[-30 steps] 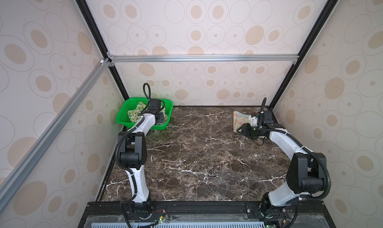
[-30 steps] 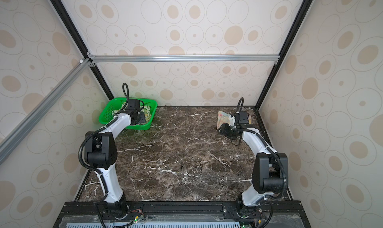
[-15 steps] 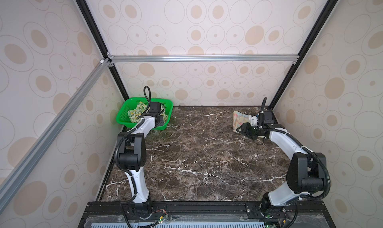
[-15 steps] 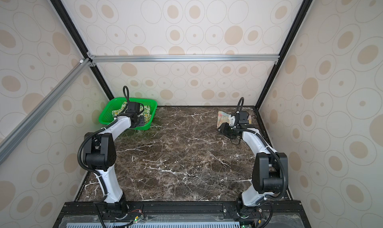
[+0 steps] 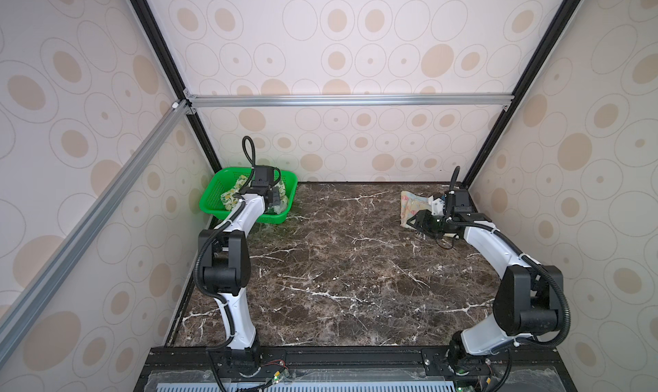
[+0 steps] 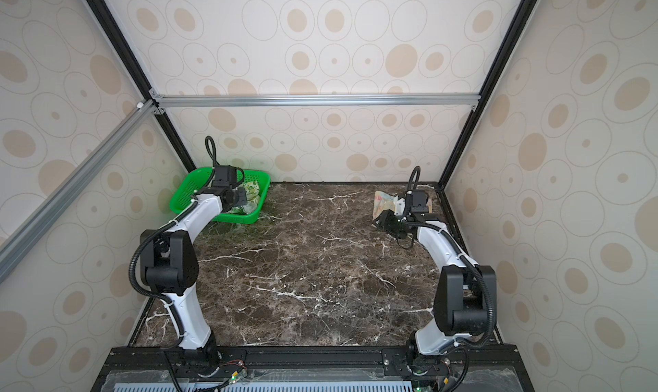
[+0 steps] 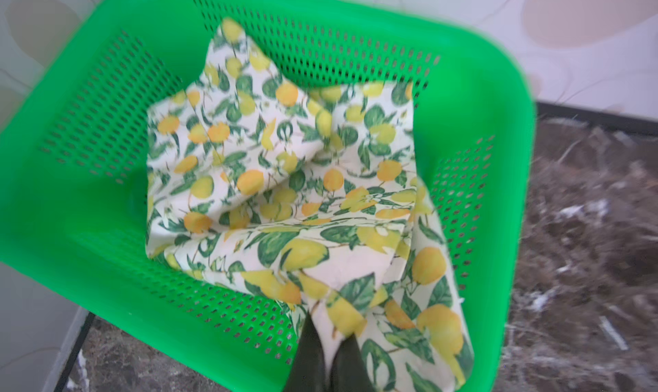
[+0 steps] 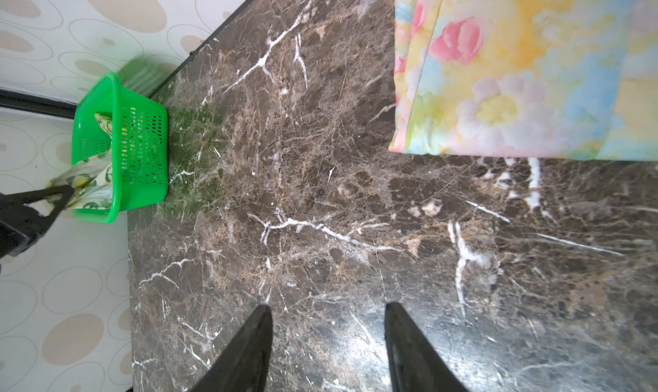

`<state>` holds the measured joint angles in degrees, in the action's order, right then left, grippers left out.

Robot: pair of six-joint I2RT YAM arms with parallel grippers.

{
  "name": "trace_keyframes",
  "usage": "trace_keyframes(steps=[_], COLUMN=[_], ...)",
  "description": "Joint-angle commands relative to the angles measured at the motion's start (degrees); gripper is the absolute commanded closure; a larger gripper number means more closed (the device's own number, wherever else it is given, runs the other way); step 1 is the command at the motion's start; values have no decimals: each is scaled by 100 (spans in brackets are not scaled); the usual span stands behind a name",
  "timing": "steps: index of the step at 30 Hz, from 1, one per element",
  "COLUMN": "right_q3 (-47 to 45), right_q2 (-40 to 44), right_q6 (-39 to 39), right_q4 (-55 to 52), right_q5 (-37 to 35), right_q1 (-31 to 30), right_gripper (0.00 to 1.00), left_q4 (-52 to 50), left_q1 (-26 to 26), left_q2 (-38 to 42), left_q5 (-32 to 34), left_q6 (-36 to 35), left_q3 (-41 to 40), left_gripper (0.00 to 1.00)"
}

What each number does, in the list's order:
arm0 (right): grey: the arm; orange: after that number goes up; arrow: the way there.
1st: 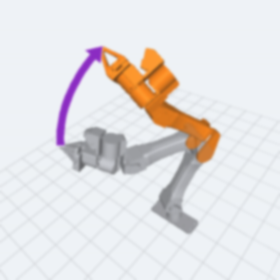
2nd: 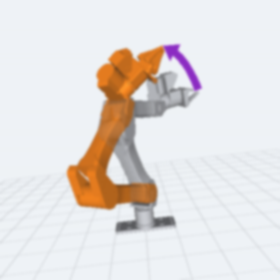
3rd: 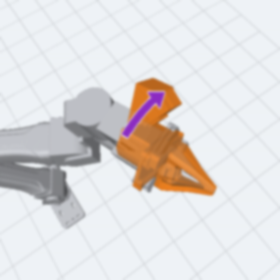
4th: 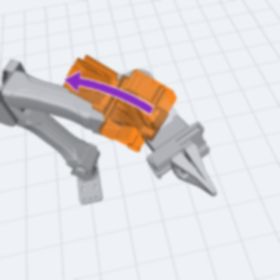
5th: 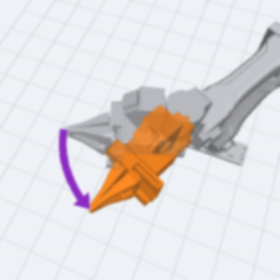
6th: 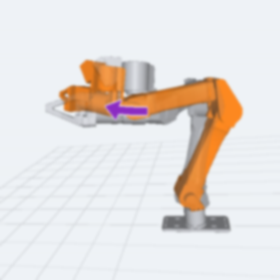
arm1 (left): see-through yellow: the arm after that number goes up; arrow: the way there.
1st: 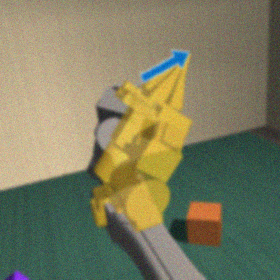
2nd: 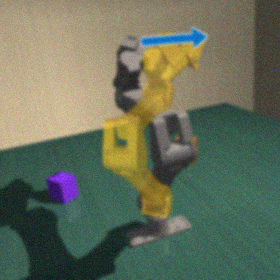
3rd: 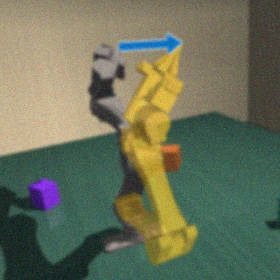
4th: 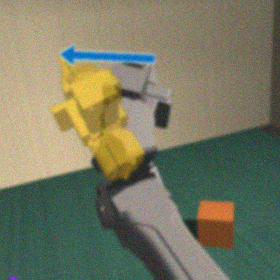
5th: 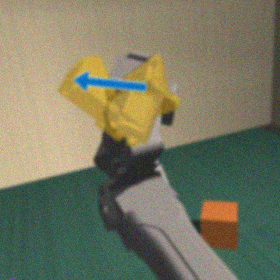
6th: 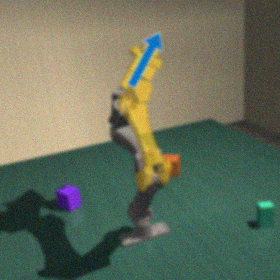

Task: Fold and stack skirts
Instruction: Pick up the skirt from the basket, then place the skirt at the center of the table.

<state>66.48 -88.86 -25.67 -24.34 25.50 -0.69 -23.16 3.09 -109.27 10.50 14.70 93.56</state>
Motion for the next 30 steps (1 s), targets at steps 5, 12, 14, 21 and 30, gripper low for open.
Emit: trace_keyframes(steps=[5,12,14,21,30], right_q3=[-64,-201,-296,-648,-1183], right_q2=[394,672,776,1099,1476], right_q6=[-51,-144,-174,-287,-357], right_q4=[-73,-18,24,162,222], right_q5=[-61,-58,-67,12,-179], right_q1=[-37,-50,-58,-89,-493], right_gripper=[47,47,47,47,46], left_q4=[454,1291,1517,3372,2486], left_q1=[36,359,441,1003,996], left_q2=[1559,2813,3027,3660,4420], left_q5=[-1097,-2529,-3075,-5004,-3820], left_q6=[-130,163,553,2538,2384], left_q3=[1141,1027,799,-1210,-3996], left_gripper=[100,100,100,100,16])
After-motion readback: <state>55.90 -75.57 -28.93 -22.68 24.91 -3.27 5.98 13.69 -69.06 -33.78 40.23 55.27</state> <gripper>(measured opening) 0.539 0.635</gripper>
